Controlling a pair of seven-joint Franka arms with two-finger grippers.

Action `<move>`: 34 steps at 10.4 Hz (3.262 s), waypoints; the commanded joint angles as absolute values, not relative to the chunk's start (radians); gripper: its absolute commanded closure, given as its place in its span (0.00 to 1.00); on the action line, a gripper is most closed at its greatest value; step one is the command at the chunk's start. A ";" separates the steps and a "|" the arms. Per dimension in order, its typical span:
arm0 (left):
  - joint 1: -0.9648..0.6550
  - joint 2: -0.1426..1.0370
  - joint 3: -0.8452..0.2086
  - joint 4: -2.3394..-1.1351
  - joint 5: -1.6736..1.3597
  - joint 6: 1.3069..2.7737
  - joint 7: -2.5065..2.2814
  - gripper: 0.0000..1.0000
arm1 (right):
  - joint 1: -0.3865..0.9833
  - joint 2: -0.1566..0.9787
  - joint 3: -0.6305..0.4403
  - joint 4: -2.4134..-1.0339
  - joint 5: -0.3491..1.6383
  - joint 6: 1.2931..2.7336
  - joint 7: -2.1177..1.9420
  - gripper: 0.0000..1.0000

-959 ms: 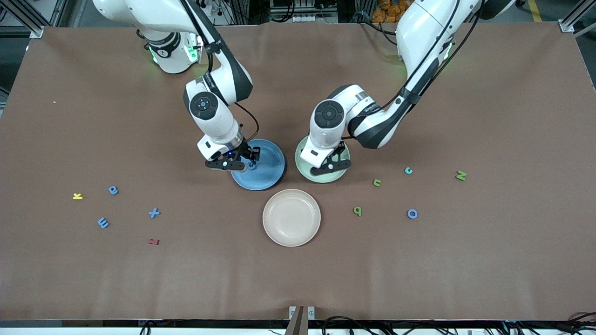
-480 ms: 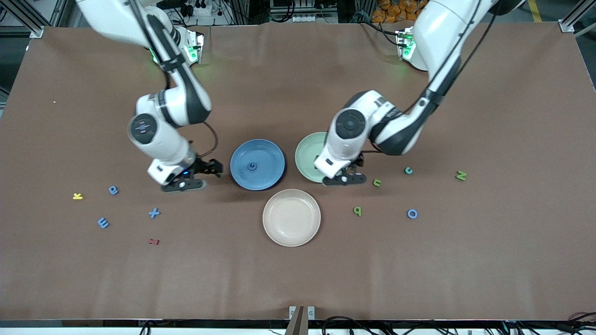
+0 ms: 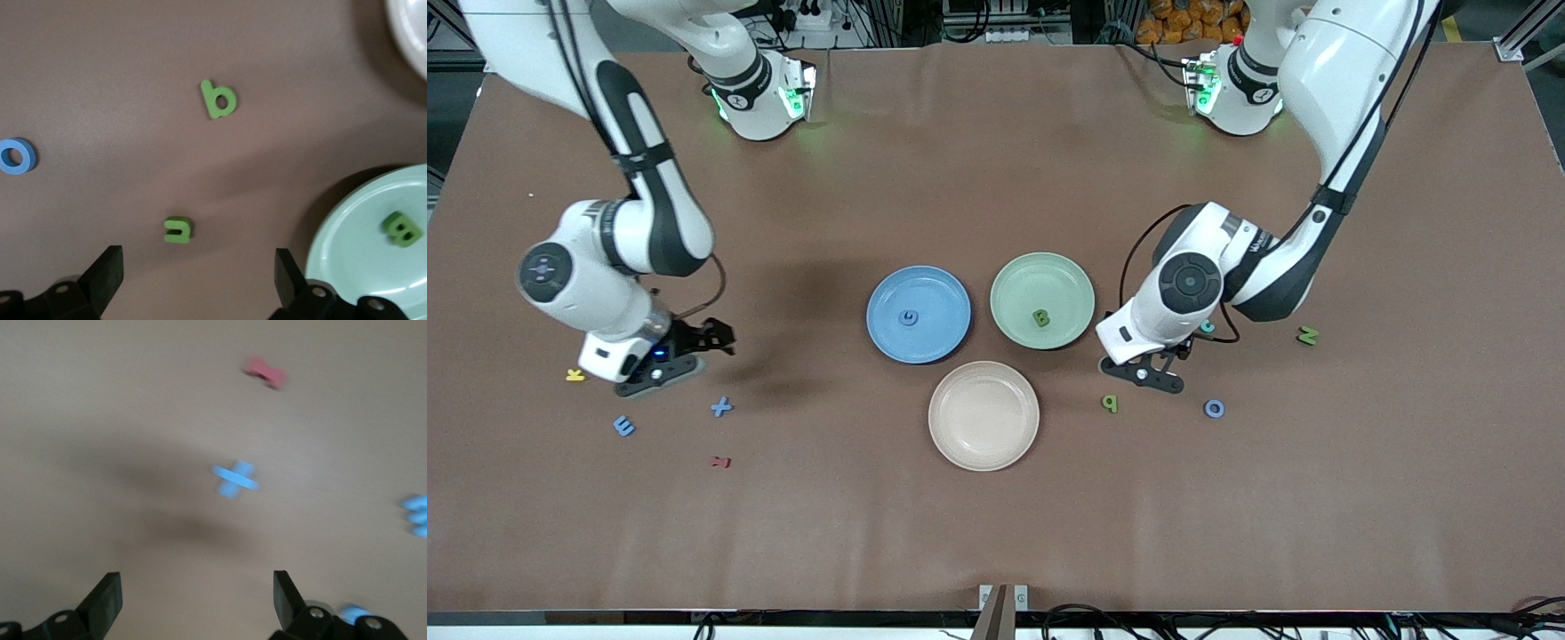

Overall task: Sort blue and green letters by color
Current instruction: 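Reach the right gripper to the blue a while the left gripper grasps u, then place the green u on the green plate while the right gripper lifts a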

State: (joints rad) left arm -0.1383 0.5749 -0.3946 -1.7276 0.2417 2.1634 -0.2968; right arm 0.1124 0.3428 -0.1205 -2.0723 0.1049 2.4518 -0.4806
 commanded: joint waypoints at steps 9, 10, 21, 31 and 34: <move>-0.048 0.617 -0.403 -1.920 0.299 2.407 -0.270 0.18 | -0.209 0.532 -0.103 -1.999 -0.100 2.626 -0.733 0.00; -0.052 0.623 -0.403 -1.921 0.299 2.408 -0.287 0.20 | -0.209 0.534 -0.095 -2.000 -0.097 2.626 -0.733 0.00; -0.078 0.597 -0.406 -1.908 0.307 2.412 -0.437 1.00 | -0.195 0.495 -0.060 -2.117 -0.038 2.694 -0.744 0.00; -0.437 0.682 -0.417 -1.683 0.247 2.345 -0.980 0.01 | -0.229 0.528 -0.043 -2.120 0.044 2.750 -0.741 0.84; -0.436 0.678 -0.381 -1.683 0.256 2.345 -0.973 0.00 | -0.218 0.468 -0.025 -2.091 0.119 2.641 -0.721 0.95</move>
